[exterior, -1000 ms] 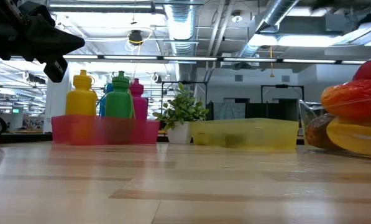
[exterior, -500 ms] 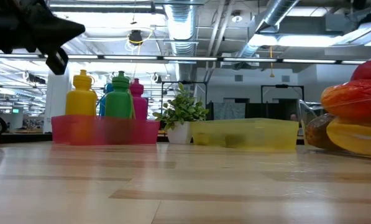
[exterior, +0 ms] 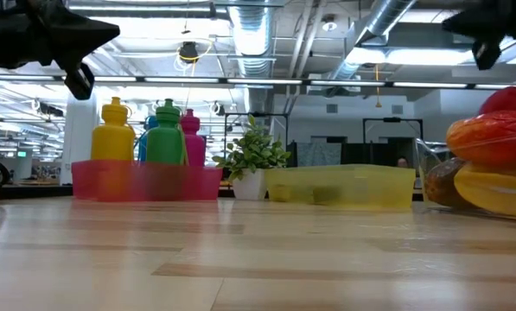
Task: Pick & Place Food Item
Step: Return to Home Position
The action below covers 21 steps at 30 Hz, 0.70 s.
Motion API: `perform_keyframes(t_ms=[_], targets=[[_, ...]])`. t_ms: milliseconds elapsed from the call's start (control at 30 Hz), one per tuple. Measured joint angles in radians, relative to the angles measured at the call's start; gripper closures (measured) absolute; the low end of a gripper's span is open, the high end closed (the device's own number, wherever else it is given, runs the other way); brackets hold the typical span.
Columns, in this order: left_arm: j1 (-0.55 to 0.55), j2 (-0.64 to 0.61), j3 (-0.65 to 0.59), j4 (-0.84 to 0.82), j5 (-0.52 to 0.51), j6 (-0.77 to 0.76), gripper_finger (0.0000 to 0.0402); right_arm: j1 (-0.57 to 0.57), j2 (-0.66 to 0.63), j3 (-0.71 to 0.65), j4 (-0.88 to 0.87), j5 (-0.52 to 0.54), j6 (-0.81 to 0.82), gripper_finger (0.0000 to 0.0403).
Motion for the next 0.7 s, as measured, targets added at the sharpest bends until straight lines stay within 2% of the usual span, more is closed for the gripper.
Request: perform_keyframes(t_ms=[100, 200, 267, 333, 500, 600, 700], targets=[[-0.001, 0.012, 0.000, 0.003, 0.001, 0.000, 0.0400, -0.012, 0.013, -0.058, 0.132, -0.073, -0.013, 0.0402], [-0.001, 0.027, 0.000, 0.014, 0.002, 0.000, 0.0400, -0.012, 0.011, -0.174, 0.234, -0.166, -0.057, 0.0402], [0.000, 0.030, 0.000, 0.010, 0.003, 0.000, 0.0400, -0.013, -0.001, -0.237, 0.419, -0.230, -0.069, 0.0402], [0.000, 0.033, 0.000, 0.016, 0.003, 0.000, 0.0400, -0.013, -0.001, -0.319, 0.530, -0.291, -0.114, 0.0403], [0.000, 0.040, 0.000, 0.016, 0.004, 0.000, 0.0400, -0.034, -0.001, -0.471, 0.701, -0.326, -0.137, 0.0403], [0.000, 0.044, 0.000, 0.016, 0.004, 0.000, 0.0400, -0.056, -0.001, -0.488, 0.696, -0.380, -0.132, 0.0403], [0.000, 0.049, 0.000, 0.015, 0.004, 0.000, 0.0400, -0.080, -0.002, -0.488, 0.702, -0.505, -0.138, 0.0403]])
